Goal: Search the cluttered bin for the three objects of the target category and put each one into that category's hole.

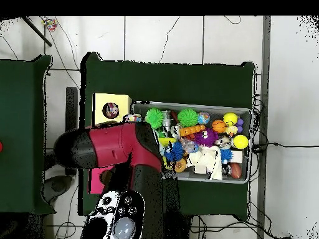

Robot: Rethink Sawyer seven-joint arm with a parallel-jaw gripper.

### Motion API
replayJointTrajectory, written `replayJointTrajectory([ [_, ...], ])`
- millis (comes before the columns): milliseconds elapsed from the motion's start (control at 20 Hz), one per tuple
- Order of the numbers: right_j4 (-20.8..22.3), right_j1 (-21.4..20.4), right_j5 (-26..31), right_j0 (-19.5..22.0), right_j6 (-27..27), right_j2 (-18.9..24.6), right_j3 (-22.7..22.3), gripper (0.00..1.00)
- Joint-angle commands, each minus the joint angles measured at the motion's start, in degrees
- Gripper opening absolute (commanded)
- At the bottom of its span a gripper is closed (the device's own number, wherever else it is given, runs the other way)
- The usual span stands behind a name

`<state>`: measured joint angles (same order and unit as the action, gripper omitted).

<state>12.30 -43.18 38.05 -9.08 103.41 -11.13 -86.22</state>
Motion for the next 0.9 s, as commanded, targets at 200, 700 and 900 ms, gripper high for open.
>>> replayJointTrajectory([
  [200, 2.9, 2.2, -3.2, -3.9, 10.7, -2.9, -6.0, 0.00],
  [700, -1.0, 4.1, -2.5, -11.4, 15.8, -3.5, -2.0, 0.00],
  [900, -2.4, 5.4, 1.6, -14.6, 18.2, -6.1, 1.4, 0.00],
])
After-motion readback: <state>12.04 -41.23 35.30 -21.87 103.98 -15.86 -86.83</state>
